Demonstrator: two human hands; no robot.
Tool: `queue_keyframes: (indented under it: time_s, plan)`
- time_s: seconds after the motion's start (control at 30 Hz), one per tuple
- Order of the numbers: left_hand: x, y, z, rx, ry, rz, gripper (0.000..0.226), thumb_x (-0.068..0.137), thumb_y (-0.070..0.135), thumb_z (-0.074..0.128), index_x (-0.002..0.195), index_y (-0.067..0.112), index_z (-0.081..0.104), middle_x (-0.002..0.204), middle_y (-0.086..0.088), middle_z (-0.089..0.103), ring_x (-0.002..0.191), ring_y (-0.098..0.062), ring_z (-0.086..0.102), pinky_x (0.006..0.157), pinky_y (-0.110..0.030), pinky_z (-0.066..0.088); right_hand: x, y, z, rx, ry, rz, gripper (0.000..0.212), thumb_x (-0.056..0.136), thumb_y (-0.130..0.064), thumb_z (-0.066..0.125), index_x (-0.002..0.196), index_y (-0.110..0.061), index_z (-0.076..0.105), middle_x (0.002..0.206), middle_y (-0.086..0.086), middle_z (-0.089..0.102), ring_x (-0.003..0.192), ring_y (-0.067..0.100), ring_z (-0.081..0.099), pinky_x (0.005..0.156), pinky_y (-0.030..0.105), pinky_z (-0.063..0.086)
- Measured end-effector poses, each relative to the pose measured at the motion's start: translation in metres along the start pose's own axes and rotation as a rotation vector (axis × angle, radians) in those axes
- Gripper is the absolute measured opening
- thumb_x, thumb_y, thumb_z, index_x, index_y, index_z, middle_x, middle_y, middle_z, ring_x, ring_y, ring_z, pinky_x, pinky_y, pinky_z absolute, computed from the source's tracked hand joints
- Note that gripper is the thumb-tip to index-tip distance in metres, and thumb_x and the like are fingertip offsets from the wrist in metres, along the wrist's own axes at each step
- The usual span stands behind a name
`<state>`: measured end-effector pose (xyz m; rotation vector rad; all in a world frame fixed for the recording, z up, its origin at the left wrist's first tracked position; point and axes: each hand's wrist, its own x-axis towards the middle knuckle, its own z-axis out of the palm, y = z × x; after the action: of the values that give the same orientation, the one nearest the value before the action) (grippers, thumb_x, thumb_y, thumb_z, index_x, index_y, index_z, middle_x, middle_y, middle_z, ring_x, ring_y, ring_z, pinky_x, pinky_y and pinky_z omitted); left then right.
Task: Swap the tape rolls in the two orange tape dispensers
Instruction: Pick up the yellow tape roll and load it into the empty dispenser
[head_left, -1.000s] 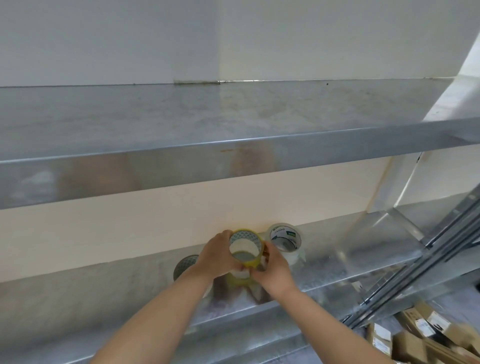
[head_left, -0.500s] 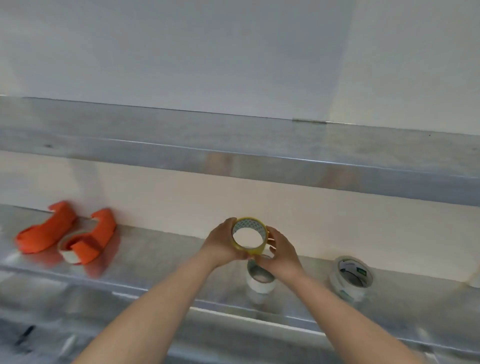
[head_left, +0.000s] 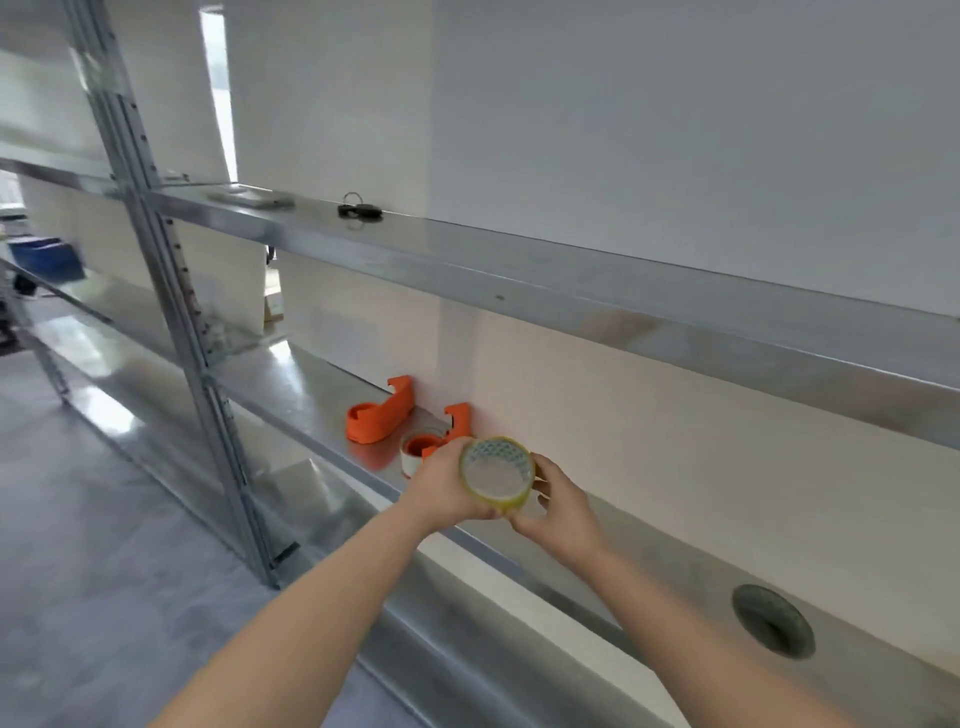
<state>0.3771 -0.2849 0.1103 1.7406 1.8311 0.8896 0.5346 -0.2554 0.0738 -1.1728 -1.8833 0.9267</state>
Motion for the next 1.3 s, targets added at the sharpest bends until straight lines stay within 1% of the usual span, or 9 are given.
queue_keyframes:
  time_s: [0.17, 0.3, 0.43, 0.53, 0.63, 0.77, 0.93, 1.13, 1.3]
  plan:
    - [0.001, -0.054, -0.068, -0.010, 0.021, 0.015, 0.075, 0.056, 0.022, 0.087, 0.122, 0.018, 0.052, 0.108, 0.008, 0.057, 0.103, -0.011, 0.057, 0.085, -0.021, 0.041, 0.032, -0.039, 0.071, 0.011, -0.018, -0.042, 0.062, 0.063, -0.007, 0.077, 0.115, -0.029, 0.052, 0.105, -0.014, 0.060, 0.092, -0.009, 0.057, 0.074, -0.001, 0.041]
    - [0.011, -0.106, -0.128, -0.010, -0.007, 0.016, 0.069, 0.062, 0.022, 0.085, 0.122, 0.018, 0.052, 0.103, 0.011, 0.052, 0.097, -0.006, 0.051, 0.078, -0.013, 0.036, 0.060, -0.070, 0.140, 0.007, -0.018, -0.064, 0.066, 0.059, -0.018, 0.078, 0.118, -0.030, 0.052, 0.115, -0.007, 0.063, 0.105, 0.004, 0.059, 0.093, 0.024, 0.049]
    - [0.028, -0.153, -0.177, -0.017, -0.022, 0.024, 0.076, 0.062, 0.020, 0.085, 0.129, 0.017, 0.048, 0.106, 0.011, 0.049, 0.097, -0.004, 0.048, 0.074, -0.007, 0.031, 0.085, -0.099, 0.196, 0.033, 0.005, -0.030, 0.072, 0.051, -0.041, 0.068, 0.119, -0.028, 0.050, 0.109, -0.017, 0.059, 0.102, -0.001, 0.057, 0.087, 0.013, 0.043]
    - [0.040, -0.178, -0.199, -0.023, -0.046, 0.025, 0.079, 0.060, 0.026, 0.087, 0.128, 0.019, 0.048, 0.111, 0.009, 0.054, 0.096, -0.004, 0.047, 0.082, -0.015, 0.035, 0.101, -0.109, 0.222, 0.017, 0.011, -0.013, 0.062, 0.064, -0.019, 0.074, 0.118, -0.032, 0.047, 0.110, -0.015, 0.059, 0.100, -0.003, 0.055, 0.080, 0.003, 0.039]
    - [0.056, -0.202, -0.210, -0.032, -0.063, 0.006, 0.083, 0.055, 0.031, 0.088, 0.127, 0.022, 0.048, 0.120, 0.004, 0.059, 0.098, -0.007, 0.050, 0.085, -0.020, 0.039, 0.119, -0.111, 0.240, -0.018, 0.020, 0.007, 0.064, 0.069, -0.010, 0.076, 0.126, -0.020, 0.047, 0.109, -0.016, 0.055, 0.100, -0.004, 0.053, 0.077, -0.007, 0.035]
    - [0.082, -0.227, -0.217, -0.021, -0.079, 0.001, 0.084, 0.054, 0.029, 0.087, 0.127, 0.022, 0.048, 0.122, 0.002, 0.060, 0.100, -0.010, 0.052, 0.085, -0.021, 0.041, 0.144, -0.104, 0.258, -0.074, 0.037, 0.049, 0.071, 0.069, -0.017, 0.077, 0.131, -0.016, 0.044, 0.118, -0.010, 0.057, 0.108, 0.004, 0.054, 0.093, 0.011, 0.041]
    - [0.127, -0.253, -0.221, -0.002, -0.136, 0.030, 0.081, 0.059, 0.022, 0.085, 0.130, 0.018, 0.046, 0.117, 0.005, 0.057, 0.099, -0.005, 0.048, 0.084, -0.018, 0.037, 0.184, -0.095, 0.278, -0.047, 0.011, 0.064, 0.054, 0.071, -0.005, 0.071, 0.115, -0.029, 0.049, 0.108, -0.006, 0.060, 0.103, 0.010, 0.058, 0.097, 0.027, 0.047]
    - [0.190, -0.270, -0.224, 0.013, -0.213, 0.067, 0.086, 0.060, 0.025, 0.086, 0.133, 0.015, 0.042, 0.115, 0.010, 0.051, 0.107, -0.007, 0.051, 0.087, -0.017, 0.034, 0.231, -0.078, 0.284, -0.034, 0.069, 0.121, 0.062, 0.073, 0.000, 0.068, 0.127, -0.020, 0.045, 0.104, -0.011, 0.057, 0.097, 0.003, 0.056, 0.078, -0.002, 0.040]
    - [0.222, -0.280, -0.221, -0.040, -0.270, 0.091, 0.096, 0.042, 0.042, 0.082, 0.126, 0.014, 0.047, 0.106, 0.010, 0.051, 0.104, -0.009, 0.055, 0.084, -0.018, 0.038, 0.258, -0.067, 0.291, -0.118, 0.090, 0.175, 0.062, 0.072, -0.005, 0.068, 0.110, -0.044, 0.039, 0.102, -0.014, 0.061, 0.094, 0.002, 0.060, 0.086, 0.014, 0.048]
